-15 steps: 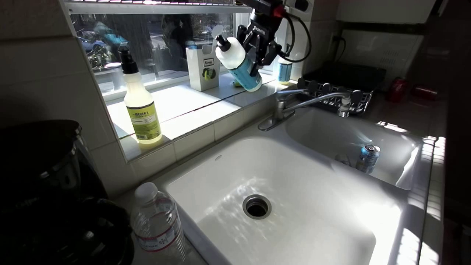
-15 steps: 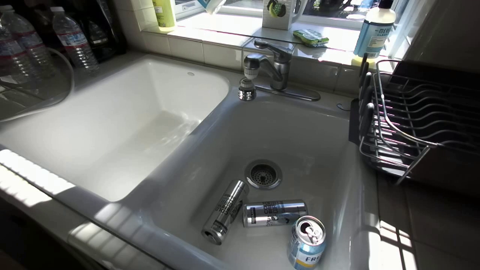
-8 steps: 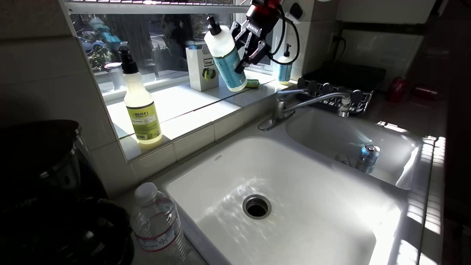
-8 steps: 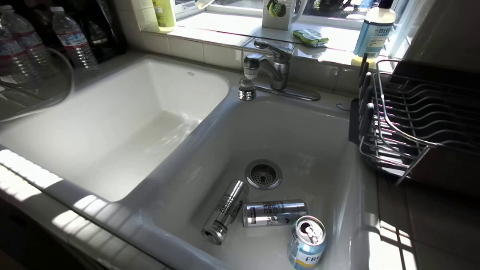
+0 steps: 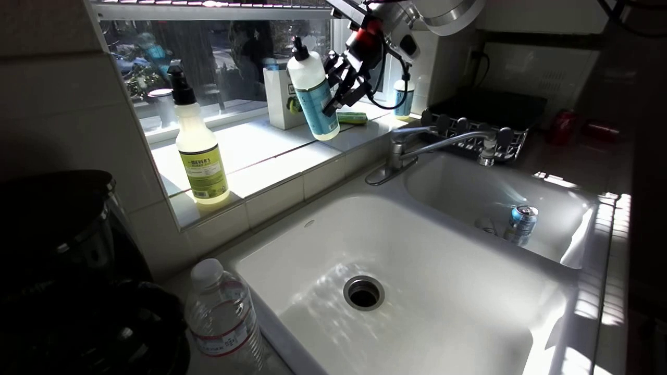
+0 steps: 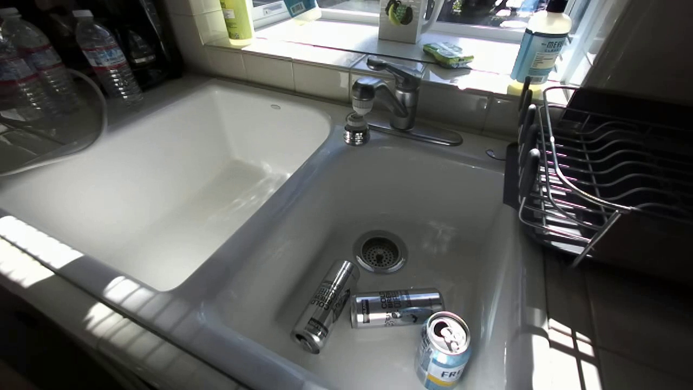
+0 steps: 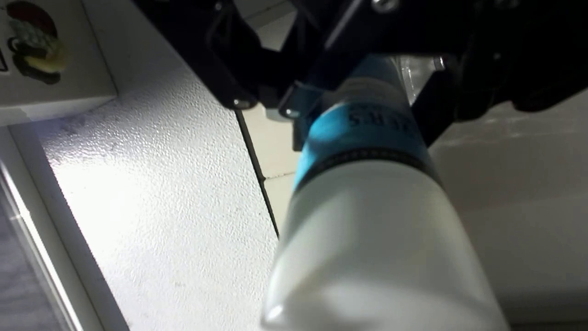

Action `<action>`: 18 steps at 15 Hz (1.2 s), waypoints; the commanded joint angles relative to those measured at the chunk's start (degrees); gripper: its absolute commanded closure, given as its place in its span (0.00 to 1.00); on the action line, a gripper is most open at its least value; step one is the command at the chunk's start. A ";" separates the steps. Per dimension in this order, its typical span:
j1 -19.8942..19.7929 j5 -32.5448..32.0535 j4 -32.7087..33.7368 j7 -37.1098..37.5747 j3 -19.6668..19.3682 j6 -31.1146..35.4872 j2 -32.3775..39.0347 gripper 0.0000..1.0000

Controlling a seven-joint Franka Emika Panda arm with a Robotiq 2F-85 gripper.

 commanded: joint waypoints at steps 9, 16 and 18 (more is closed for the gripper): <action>-1.64 15.46 -1.05 -3.35 0.30 8.35 4.68 0.69; -2.22 23.12 -0.73 -4.70 0.04 9.33 7.59 0.69; -2.36 24.95 -0.74 -5.42 0.14 9.40 8.37 0.69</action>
